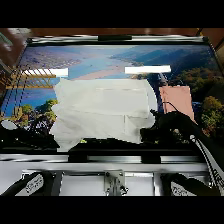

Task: Fold the shirts.

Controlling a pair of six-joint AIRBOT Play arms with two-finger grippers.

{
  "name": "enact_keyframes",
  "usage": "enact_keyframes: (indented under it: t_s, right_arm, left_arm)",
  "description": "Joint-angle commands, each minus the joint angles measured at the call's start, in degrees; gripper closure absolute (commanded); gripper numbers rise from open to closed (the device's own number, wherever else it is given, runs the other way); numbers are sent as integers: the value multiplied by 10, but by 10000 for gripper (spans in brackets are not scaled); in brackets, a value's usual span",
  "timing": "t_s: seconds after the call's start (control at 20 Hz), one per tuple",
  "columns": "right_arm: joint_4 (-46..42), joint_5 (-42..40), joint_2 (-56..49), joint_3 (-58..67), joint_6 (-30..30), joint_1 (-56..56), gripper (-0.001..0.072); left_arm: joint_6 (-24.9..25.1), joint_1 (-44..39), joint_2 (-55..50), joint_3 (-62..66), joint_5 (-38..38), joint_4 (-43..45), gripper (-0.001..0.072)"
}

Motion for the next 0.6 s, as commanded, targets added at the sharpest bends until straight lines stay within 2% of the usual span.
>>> enact_keyframes:
  t_s: [0.0,0.15,0.35,0.55]
  right_arm:
    - [1,-24,19,43,-11,-1,670]
    - [-2,-40,70,120,-20,-1,670]
    - [-1,-57,138,265,-26,-1,670]
    - [-5,-50,189,412,-15,-1,670]
  left_arm:
    - [2,0,12,44,-18,-2,678]
    - [1,0,42,127,-24,-14,678]
    - [-4,0,79,300,-42,-109,678]
    - [-63,0,100,525,-36,-158,678]
